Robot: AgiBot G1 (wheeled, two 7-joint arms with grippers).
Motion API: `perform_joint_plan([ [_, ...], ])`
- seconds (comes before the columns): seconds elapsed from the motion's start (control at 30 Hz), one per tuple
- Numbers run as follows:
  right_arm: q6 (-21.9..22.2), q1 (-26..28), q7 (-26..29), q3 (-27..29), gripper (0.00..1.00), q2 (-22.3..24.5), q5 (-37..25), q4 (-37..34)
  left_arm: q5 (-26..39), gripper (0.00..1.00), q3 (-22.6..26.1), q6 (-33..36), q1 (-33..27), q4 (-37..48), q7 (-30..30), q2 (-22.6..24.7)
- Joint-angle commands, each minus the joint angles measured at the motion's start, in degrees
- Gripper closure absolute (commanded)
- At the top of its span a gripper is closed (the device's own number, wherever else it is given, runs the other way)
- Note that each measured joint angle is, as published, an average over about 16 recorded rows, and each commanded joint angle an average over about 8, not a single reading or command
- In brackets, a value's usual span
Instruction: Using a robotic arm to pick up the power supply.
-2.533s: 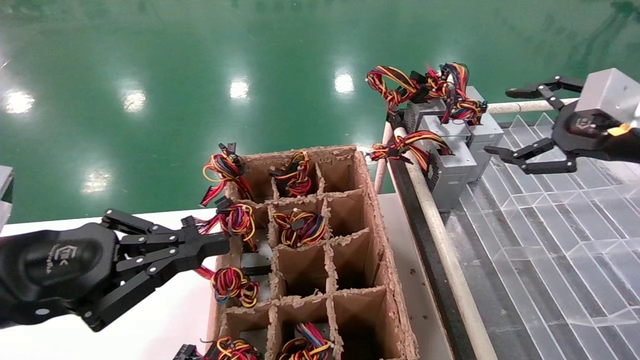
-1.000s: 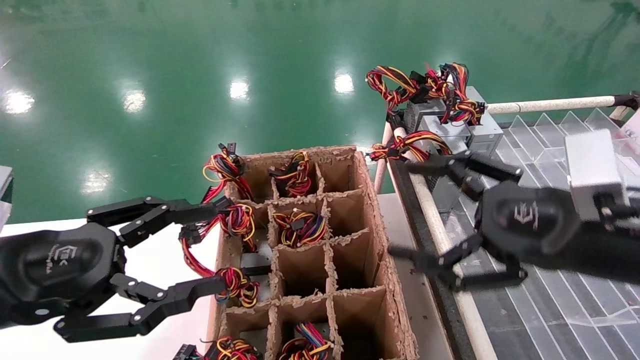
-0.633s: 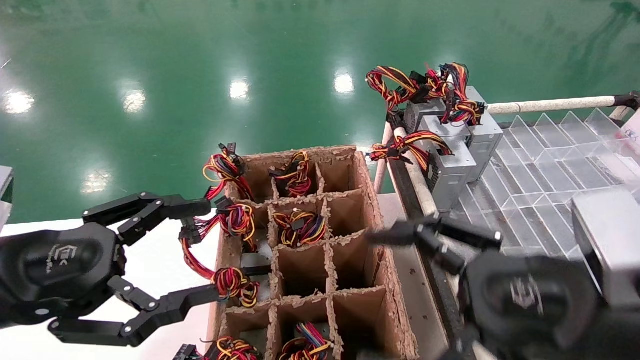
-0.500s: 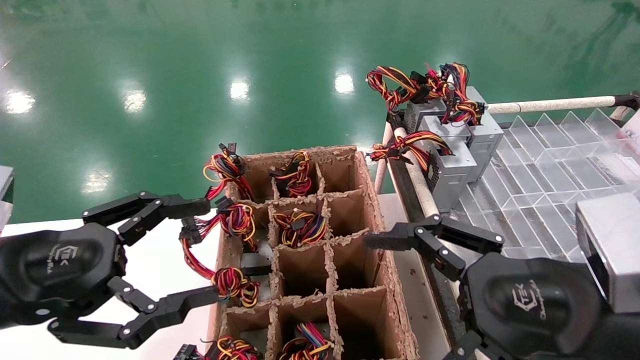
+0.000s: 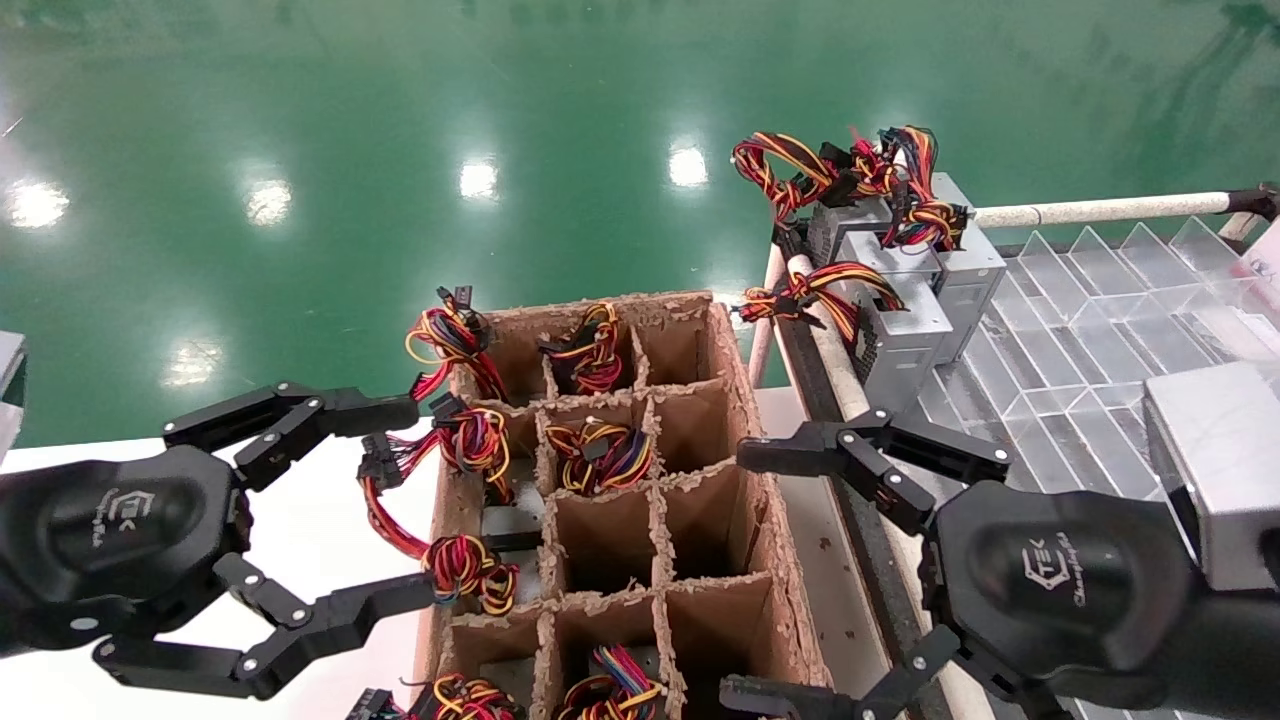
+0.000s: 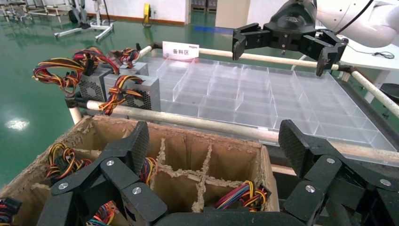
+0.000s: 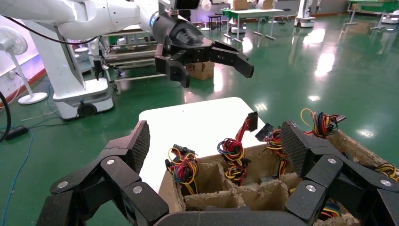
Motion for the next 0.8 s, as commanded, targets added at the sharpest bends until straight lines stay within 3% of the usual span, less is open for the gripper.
perform_joint_plan([
  [0.03,0.0,0.1,-0.1,0.0,0.00,0.0,-0.1,-0.2,0.0,0.00,0.0,0.0,0.0,0.0,0.0,0.0],
  [0.8,0.1,0.5,-0.3,-0.1,0.00,-0.1,-0.6,-0.8,0.0,0.00,0.0,0.0,0.0,0.0,0.0,0.0],
])
